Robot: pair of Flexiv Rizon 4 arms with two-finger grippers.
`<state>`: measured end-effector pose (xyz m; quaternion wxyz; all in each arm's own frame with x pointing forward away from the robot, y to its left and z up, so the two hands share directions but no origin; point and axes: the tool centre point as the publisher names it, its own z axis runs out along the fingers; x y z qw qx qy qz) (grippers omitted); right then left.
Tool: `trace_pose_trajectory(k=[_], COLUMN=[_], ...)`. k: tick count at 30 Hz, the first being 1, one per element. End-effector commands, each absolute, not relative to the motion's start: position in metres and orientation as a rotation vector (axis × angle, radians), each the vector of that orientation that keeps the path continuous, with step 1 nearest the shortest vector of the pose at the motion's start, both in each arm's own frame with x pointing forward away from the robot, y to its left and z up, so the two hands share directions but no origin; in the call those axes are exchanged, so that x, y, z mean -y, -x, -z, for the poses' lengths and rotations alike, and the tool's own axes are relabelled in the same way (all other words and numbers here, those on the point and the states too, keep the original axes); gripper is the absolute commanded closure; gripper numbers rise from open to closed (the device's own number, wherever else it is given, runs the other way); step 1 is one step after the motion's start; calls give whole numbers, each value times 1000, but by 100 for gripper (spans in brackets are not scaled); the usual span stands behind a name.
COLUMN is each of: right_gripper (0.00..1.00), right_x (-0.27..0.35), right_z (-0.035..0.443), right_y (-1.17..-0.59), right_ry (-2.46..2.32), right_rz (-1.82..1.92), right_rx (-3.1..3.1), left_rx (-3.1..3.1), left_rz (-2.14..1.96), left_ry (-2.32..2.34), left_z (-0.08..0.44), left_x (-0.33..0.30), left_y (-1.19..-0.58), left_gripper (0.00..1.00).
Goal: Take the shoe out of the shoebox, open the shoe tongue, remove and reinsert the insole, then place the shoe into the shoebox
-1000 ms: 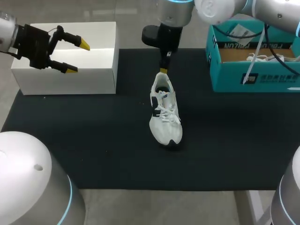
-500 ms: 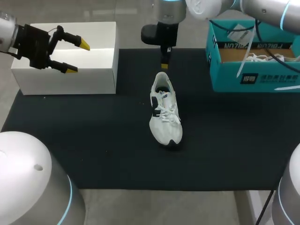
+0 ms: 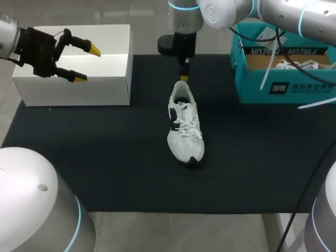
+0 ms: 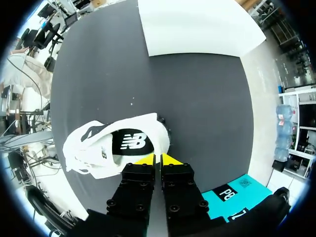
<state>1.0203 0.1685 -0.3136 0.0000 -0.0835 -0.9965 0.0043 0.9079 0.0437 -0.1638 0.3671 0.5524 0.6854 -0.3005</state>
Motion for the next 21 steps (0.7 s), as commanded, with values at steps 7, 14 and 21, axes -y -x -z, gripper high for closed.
trace_pose_trajectory(k=[7,14,21], right_gripper=[51,21,5], right_x=[-170,-173,-172], right_z=[325,345,361], right_y=[-1022,-1025,-1031], right_ry=[258,236,257], right_rz=[23,6,33], right_rx=[3103,3092,3120], left_rx=[-1764,-1764,-1764], left_rz=[770,770,770], left_ry=[-1423,-1423,-1423], left_z=[163,163,163], left_x=[-44,-44,-44], left_y=[-908,-908,-908], left_gripper=[0,0,0])
